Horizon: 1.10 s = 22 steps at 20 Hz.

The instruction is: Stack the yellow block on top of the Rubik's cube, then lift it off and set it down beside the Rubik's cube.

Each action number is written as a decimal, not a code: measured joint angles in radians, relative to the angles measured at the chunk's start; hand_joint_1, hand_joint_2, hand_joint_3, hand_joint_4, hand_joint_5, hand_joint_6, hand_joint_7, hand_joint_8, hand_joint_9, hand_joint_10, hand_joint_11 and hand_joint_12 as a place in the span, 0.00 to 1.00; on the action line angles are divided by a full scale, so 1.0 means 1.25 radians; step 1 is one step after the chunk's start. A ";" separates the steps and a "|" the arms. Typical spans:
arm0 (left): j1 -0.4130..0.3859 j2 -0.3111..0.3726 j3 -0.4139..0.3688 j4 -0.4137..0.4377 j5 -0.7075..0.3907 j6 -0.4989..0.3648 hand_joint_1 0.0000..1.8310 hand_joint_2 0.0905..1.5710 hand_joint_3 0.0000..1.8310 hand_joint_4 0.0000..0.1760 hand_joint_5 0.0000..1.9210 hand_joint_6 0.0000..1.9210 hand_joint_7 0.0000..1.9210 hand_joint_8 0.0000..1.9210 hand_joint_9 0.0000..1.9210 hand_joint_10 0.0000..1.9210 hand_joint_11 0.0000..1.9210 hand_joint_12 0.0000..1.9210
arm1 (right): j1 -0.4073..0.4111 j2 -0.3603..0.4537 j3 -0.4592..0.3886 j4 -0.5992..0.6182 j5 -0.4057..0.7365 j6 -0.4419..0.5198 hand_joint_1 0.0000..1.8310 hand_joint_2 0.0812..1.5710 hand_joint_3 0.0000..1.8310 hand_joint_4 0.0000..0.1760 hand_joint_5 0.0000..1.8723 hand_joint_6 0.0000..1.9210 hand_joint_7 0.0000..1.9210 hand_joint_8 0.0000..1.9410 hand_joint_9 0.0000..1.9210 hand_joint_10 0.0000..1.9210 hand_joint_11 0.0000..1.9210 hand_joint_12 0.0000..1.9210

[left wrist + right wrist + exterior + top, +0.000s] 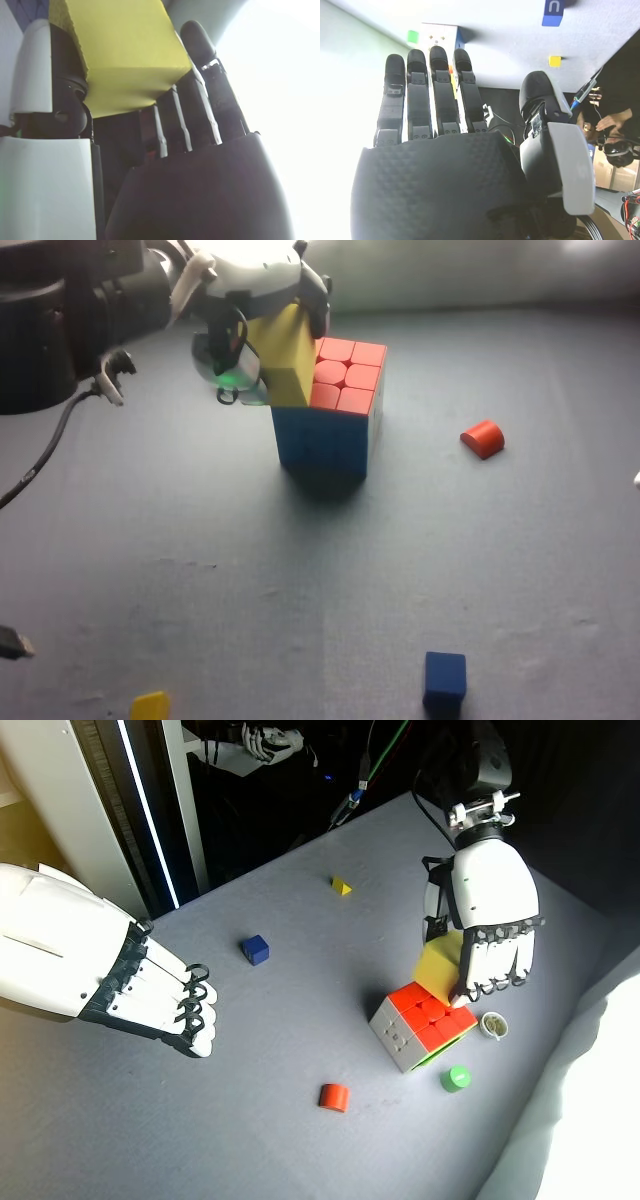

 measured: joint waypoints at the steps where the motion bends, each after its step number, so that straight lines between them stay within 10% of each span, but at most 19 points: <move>1: 0.000 0.000 0.005 0.003 0.006 0.000 0.74 0.75 0.00 0.00 0.44 0.54 0.44 0.65 0.35 0.79 0.19 0.64 | 0.000 0.000 0.000 0.000 0.000 0.000 0.00 0.85 0.00 0.00 0.17 0.00 0.16 0.00 0.14 0.00 0.00 0.27; 22: -0.031 -0.057 0.153 0.066 0.269 0.004 0.74 0.74 0.00 0.00 0.44 0.53 0.45 0.66 0.36 0.77 0.22 0.62 | 0.000 0.000 0.000 0.000 0.000 0.000 0.00 0.85 0.00 0.00 0.17 0.00 0.16 0.00 0.13 0.00 0.00 0.26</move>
